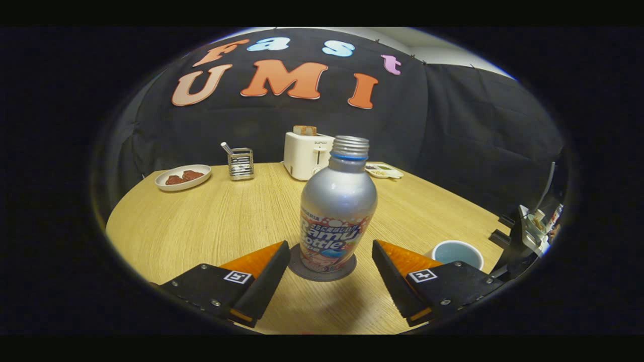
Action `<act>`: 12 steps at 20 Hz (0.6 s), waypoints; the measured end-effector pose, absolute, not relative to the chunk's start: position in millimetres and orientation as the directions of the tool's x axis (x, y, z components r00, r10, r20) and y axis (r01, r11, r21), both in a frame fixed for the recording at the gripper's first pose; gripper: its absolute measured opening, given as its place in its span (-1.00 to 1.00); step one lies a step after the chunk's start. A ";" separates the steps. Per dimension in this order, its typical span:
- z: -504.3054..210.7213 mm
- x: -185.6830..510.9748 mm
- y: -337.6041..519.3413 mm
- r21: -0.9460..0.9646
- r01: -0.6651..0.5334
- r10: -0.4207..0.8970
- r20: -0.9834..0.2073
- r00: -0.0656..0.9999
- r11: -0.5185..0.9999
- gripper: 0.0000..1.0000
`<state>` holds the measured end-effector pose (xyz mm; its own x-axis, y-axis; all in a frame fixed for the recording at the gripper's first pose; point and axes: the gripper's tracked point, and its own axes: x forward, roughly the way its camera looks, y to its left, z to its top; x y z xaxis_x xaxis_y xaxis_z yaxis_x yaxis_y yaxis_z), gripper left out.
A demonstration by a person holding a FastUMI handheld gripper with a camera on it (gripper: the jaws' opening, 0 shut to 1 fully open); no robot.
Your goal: Take the bottle from table, then pour the juice into the cup, finally place the bottle on the coaster
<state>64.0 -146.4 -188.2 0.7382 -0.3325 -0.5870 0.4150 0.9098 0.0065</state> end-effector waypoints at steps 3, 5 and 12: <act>-162.9 52.9 -124.7 0.013 0.370 -0.302 -0.550 0.779 0.929 0.95; -146.6 34.9 -120.5 0.016 0.340 -0.285 -0.511 0.811 0.940 0.96; -60.1 19.0 -58.6 0.083 0.242 -0.200 -0.346 0.917 0.967 0.98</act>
